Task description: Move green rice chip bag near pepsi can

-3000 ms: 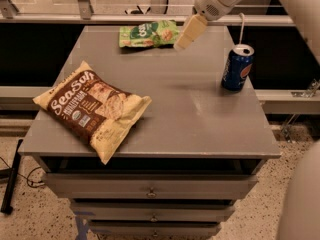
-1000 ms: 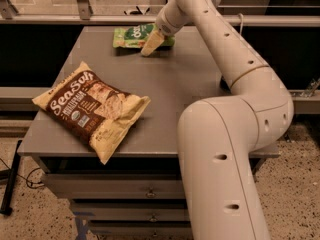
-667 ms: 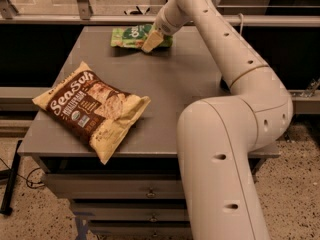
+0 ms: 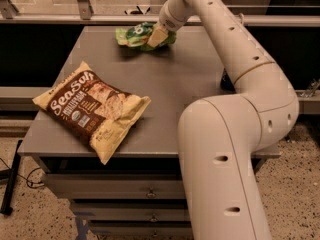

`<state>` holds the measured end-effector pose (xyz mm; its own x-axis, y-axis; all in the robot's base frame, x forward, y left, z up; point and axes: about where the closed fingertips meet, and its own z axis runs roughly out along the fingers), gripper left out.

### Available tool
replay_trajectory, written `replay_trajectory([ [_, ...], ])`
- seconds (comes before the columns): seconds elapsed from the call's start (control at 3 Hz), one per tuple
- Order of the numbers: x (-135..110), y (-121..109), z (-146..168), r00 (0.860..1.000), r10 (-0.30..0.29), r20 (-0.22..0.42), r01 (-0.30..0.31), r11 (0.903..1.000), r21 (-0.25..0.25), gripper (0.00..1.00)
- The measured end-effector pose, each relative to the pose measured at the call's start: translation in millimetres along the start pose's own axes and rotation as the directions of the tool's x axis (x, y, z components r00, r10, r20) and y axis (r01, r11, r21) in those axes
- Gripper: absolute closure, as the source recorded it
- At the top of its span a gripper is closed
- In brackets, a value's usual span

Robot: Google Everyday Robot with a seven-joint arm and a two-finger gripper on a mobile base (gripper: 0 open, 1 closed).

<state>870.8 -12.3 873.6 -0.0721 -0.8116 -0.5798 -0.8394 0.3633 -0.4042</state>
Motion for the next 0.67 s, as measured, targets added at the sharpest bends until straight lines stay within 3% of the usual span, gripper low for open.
replay_trajectory([
  [0.33, 1.5, 15.1, -59.3, 0.991, -0.122, -0.057, 0.117, 0.9904, -0.072, 1.00],
  [0.67, 17.3, 31.4, -106.7, 0.968, -0.225, -0.115, 0.207, 0.9674, -0.145, 1.00],
])
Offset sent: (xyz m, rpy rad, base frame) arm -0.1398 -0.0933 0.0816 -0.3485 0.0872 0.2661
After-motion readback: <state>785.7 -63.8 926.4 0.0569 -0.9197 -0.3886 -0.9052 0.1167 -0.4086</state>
